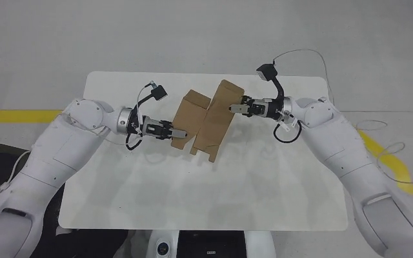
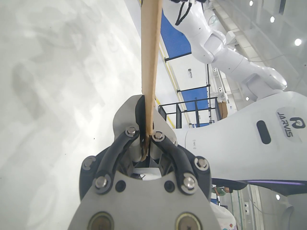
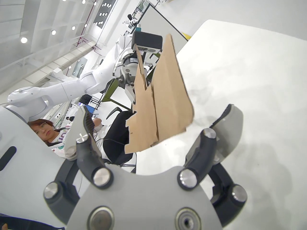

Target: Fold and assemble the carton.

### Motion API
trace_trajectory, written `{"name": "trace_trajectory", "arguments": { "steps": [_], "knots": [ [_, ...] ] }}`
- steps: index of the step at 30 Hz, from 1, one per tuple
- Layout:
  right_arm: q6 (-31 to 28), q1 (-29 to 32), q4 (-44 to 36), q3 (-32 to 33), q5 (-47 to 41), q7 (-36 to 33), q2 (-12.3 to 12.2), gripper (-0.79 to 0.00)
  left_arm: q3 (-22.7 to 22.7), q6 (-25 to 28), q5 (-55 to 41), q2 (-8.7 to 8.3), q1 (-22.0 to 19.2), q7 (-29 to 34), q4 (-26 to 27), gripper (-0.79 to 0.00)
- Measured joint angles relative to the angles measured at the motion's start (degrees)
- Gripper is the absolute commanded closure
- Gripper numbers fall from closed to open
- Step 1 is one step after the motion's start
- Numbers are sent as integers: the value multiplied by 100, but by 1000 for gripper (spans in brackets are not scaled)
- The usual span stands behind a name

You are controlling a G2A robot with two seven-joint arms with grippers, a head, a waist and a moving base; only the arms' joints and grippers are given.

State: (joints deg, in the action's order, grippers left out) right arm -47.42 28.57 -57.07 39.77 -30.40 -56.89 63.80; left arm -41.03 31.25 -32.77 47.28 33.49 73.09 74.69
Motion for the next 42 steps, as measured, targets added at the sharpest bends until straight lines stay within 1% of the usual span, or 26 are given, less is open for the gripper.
{"name": "trace_trajectory", "arguments": {
  "steps": [5, 6, 7, 8, 9, 10, 12, 14, 15, 16, 17, 28, 29, 30, 31, 38, 42],
  "knots": [
    [329, -53, -214, -331, -338, -329, -161, -785, 333, 165, 97, -156, -63, -164, 233, 0],
    [362, -59, -252, -379, -384, -362, -189, -662, 391, 194, 88, -184, -83, -194, 261, 0],
    [377, -64, -288, -431, -445, -377, -226, -376, 465, 238, 69, -219, -113, -236, 288, 0],
    [377, -68, -308, -465, -483, -377, -253, -292, 519, 270, 54, -245, -136, -268, 301, 0],
    [373, -70, -325, -499, -514, -373, -279, -222, 572, 300, 35, -270, -160, -298, 311, 0],
    [369, -73, -347, -545, -554, -369, -312, -182, 643, 334, 7, -302, -195, -334, 320, 0],
    [364, -78, -383, -614, -613, -365, -359, -126, 745, 382, -40, -347, -254, -381, 323, 0],
    [341, -88, -416, -691, -667, -342, -411, -105, 856, 438, -103, -396, -321, -437, 311, 0],
    [328, -93, -426, -723, -688, -328, -432, -34, 901, 459, -135, -415, -348, -459, 299, 0],
    [307, -99, -438, -763, -717, -308, -458, -6, 958, 482, -181, -439, -385, -482, 283, 0],
    [292, -105, -446, -794, -735, -292, -476, 0, 1000, 495, -212, -456, -413, -497, 274, 0],
    [163, -222, -569, -1192, -960, -163, -634, 0, 1495, 671, -475, -609, -689, -671, 261, 0],
    [151, -236, -569, -1222, -973, -151, -643, 0, 1527, 691, -497, -617, -709, -692, 254, -200],
    [137, -250, -568, -1251, -985, -137, -651, 0, 1556, 710, -524, -624, -728, -710, 242, -628],
    [108, -268, -562, -1285, -1005, -109, -661, 0, 1593, 726, -569, -632, -756, -727, 217, -785],
    [-218, -314, -364, -1383, -1187, 219, -693, 0, 1664, 722, -1121, -620, -879, -725, -81, -785],
    [-430, -292, -195, -1379, -1340, 432, -667, 0, 1550, 698, -1702, -548, -863, -700, -530, -785]
  ]
}}
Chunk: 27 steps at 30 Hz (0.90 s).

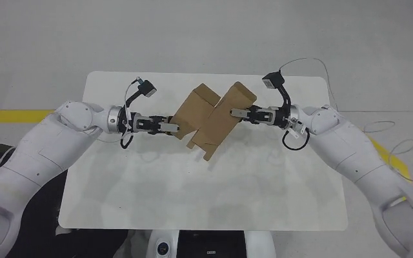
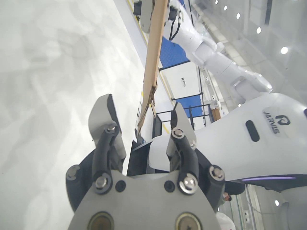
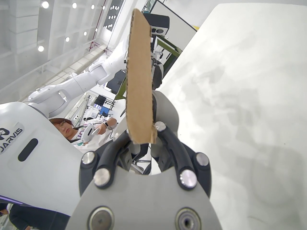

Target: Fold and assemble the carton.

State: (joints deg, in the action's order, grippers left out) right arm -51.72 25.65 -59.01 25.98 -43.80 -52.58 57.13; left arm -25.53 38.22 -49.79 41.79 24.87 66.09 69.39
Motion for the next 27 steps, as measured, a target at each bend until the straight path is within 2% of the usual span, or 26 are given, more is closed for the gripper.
{"name": "trace_trajectory", "arguments": {
  "steps": [9, 13, 19, 27],
  "knots": [
    [-242, 12, 311, 101, 44, 277, 192, 0, -223, 294, -538, 369, -2, -306, -852, -785],
    [-217, 58, 438, 199, 345, 711, 301, 0, -303, 232, -810, 549, 15, -382, -1078, -785],
    [-164, 186, 421, 303, 881, 1409, 455, 0, -415, 247, -855, 713, 145, -365, -1073, -785],
    [-57, 251, 531, 436, 1332, 1821, 628, 0, -625, 262, -648, 819, 311, -333, -1025, -785]
  ]
}}
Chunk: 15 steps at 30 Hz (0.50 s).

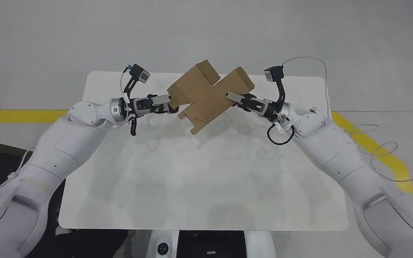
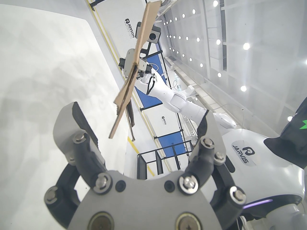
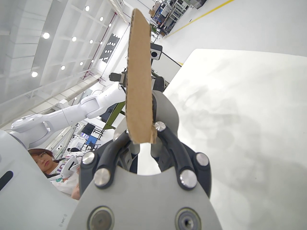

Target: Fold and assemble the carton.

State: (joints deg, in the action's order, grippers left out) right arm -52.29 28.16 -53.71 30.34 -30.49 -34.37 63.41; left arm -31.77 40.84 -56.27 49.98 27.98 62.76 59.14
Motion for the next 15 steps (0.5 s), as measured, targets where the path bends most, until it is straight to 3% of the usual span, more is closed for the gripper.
{"name": "trace_trajectory", "arguments": {
  "steps": [15],
  "knots": [
    [59, 166, 272, 289, 508, 268, 220, 0, -653, -293, 34, 9, 331, 362, 200, -785]
  ]
}}
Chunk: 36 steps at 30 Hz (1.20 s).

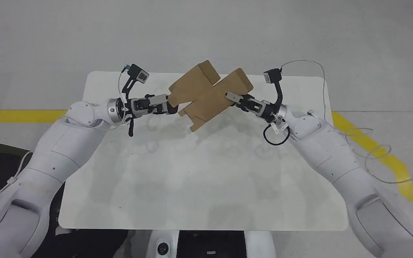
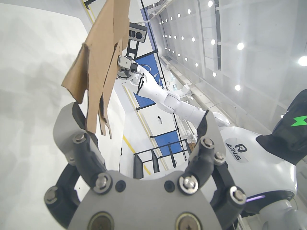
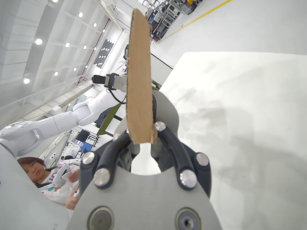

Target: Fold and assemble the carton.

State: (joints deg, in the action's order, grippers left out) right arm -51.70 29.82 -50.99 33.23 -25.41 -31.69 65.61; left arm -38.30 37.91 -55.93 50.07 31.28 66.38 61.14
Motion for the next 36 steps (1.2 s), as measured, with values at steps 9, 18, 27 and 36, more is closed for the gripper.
{"name": "trace_trajectory", "arguments": {
  "steps": [9, 18, 27, 36],
  "knots": [
    [13, 95, 86, 190, 224, 32, 82, 0, -399, -268, 105, -19, 159, 269, 239, -785],
    [28, 180, 51, 364, 344, -67, 148, 0, -678, -292, 252, 28, 309, 292, 292, -785],
    [17, 207, 43, 498, 340, -227, 235, 0, -748, -190, 372, 198, 266, 191, 81, -643],
    [-16, 250, 64, 608, 350, -385, 315, 0, -779, -164, 606, 355, 231, 61, -158, -311]
  ]
}}
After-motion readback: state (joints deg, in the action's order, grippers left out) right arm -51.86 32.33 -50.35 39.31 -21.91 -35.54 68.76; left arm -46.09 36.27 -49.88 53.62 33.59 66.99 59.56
